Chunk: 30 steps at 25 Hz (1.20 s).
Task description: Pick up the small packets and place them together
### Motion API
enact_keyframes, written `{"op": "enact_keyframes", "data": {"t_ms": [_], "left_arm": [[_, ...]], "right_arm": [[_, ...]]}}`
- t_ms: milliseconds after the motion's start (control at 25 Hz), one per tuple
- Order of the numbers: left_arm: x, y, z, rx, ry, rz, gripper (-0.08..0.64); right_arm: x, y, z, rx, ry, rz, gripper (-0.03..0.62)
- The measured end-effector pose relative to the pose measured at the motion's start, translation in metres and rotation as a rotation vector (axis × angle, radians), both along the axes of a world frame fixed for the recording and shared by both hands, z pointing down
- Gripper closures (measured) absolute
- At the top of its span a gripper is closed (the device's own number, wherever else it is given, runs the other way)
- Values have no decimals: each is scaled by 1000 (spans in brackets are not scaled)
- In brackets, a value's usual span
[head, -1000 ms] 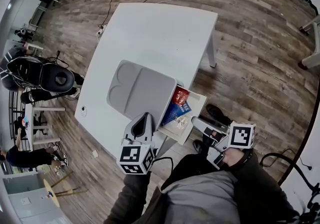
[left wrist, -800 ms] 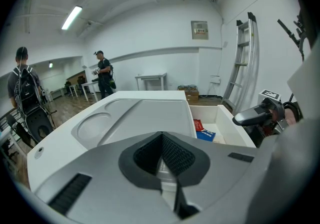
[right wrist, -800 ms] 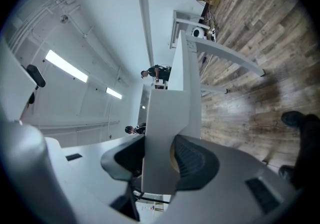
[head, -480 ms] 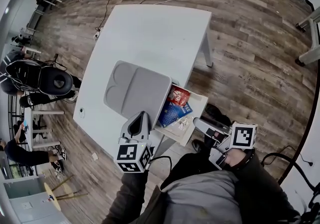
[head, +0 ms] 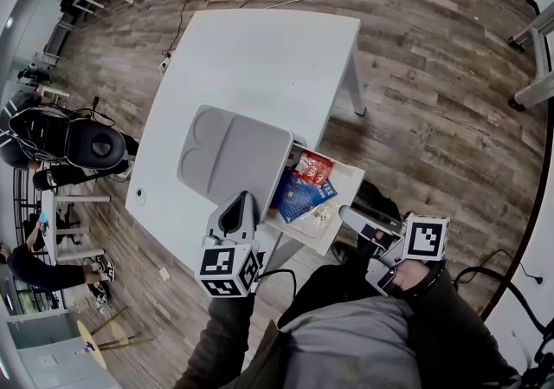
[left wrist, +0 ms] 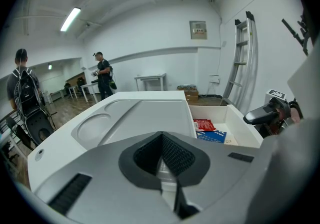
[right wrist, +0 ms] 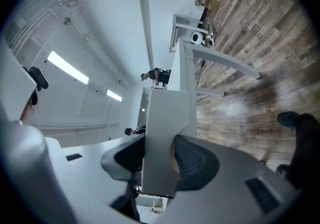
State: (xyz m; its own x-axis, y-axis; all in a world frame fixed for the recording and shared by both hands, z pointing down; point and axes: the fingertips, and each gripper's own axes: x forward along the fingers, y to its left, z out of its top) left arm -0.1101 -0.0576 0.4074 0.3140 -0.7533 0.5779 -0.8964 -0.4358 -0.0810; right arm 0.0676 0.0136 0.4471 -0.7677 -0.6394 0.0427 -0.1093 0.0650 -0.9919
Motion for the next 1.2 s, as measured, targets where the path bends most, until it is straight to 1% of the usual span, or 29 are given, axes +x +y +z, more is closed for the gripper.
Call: {"op": "enact_keyframes", "data": {"t_ms": [360, 600, 1200], "left_arm": [[0, 0, 0, 18, -15, 2, 563], [0, 1, -1, 25, -19, 8, 563], [9, 5, 0, 40, -24, 22, 563]], "right_arm": [[13, 9, 1, 7, -1, 28, 400], [15, 15, 0, 10, 2, 39, 400], [33, 28, 3, 7, 4, 65, 400]]}}
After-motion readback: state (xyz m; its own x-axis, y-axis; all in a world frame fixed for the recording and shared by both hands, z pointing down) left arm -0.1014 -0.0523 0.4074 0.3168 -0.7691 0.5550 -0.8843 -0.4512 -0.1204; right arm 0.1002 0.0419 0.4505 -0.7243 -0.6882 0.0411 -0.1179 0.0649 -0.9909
